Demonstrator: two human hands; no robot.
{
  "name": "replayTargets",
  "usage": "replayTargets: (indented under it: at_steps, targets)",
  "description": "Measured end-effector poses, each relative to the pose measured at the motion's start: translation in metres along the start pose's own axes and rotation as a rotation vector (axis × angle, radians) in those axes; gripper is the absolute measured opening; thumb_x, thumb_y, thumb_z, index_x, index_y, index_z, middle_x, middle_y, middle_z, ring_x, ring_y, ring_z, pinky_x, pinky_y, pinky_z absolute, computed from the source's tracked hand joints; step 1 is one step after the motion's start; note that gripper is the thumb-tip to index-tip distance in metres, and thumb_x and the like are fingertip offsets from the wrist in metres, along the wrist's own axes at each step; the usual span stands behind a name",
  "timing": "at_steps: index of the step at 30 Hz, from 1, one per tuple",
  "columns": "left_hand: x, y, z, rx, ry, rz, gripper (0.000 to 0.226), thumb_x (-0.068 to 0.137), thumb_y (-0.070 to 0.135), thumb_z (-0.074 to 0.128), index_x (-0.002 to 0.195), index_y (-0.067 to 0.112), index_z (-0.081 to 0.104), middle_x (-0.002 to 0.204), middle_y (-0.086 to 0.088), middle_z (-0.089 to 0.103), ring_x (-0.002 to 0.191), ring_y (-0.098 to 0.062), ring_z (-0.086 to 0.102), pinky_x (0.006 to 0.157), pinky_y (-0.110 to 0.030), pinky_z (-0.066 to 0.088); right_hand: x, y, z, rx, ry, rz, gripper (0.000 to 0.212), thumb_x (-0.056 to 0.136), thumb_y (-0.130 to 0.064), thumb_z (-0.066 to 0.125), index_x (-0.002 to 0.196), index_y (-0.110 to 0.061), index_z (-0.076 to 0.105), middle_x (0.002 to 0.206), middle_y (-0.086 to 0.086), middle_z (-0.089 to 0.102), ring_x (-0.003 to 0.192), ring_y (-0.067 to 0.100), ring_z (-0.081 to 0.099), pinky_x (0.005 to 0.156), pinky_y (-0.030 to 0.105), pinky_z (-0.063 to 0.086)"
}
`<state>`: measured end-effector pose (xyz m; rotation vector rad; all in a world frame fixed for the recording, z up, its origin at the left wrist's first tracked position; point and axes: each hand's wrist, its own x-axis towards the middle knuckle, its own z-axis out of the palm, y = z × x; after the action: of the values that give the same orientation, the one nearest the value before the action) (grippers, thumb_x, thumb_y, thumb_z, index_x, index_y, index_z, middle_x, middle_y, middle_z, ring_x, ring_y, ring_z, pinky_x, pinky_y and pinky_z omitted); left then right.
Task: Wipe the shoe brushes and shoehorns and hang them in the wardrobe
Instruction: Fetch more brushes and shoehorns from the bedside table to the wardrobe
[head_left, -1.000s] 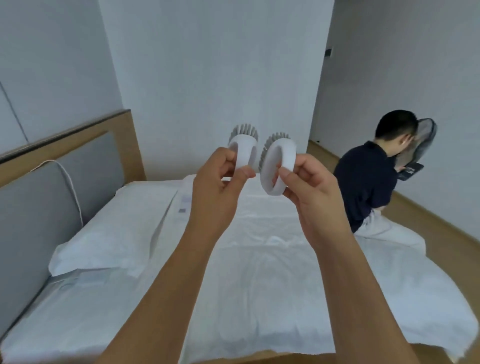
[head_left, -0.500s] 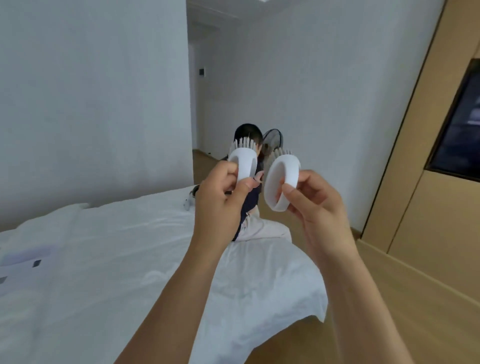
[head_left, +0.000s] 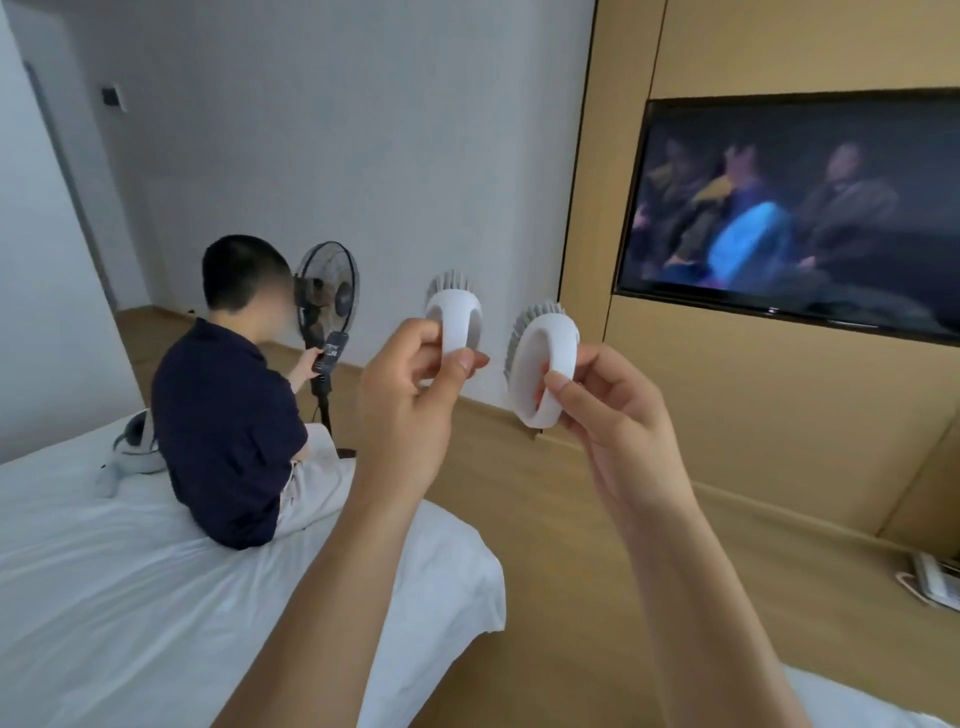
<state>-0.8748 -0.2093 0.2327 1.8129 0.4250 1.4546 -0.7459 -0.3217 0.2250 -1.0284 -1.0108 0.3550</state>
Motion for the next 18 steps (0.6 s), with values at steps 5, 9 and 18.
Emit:
replayTargets:
  at_steps: [5, 9, 18]
  targets:
    - [0.064, -0.057, 0.041, -0.046, -0.044, -0.023, 0.004, 0.093, 0.018, 0.065, 0.095, 0.021, 0.064, 0.086, 0.012, 0.076, 0.090, -0.004, 0.072, 0.076, -0.036, 0.059, 0.068, 0.040, -0.016, -0.022, 0.085, 0.019, 0.007, 0.087, -0.018, 0.066, 0.091, -0.013, 0.069, 0.088, 0.010, 0.064, 0.085, 0.025, 0.058, 0.078, 0.042, 0.043]
    - [0.116, -0.098, 0.071, -0.063, -0.084, -0.043, 0.004, 0.089, 0.027, 0.067, 0.091, 0.025, 0.065, 0.089, 0.011, 0.075, 0.089, -0.006, 0.071, 0.075, -0.042, 0.060, 0.120, 0.062, -0.034, -0.059, 0.154, 0.015, 0.008, 0.086, -0.018, 0.066, 0.091, -0.012, 0.069, 0.086, 0.007, 0.065, 0.083, 0.023, 0.058, 0.078, 0.041, 0.043]
    - [0.174, -0.174, 0.140, -0.171, -0.202, -0.093, 0.006, 0.087, 0.026, 0.068, 0.088, 0.021, 0.065, 0.085, 0.005, 0.075, 0.081, -0.012, 0.073, 0.067, -0.024, 0.056, 0.201, 0.123, -0.083, -0.105, 0.268, 0.039, 0.009, 0.085, -0.018, 0.067, 0.092, -0.014, 0.073, 0.088, 0.008, 0.067, 0.084, 0.023, 0.059, 0.081, 0.042, 0.045]
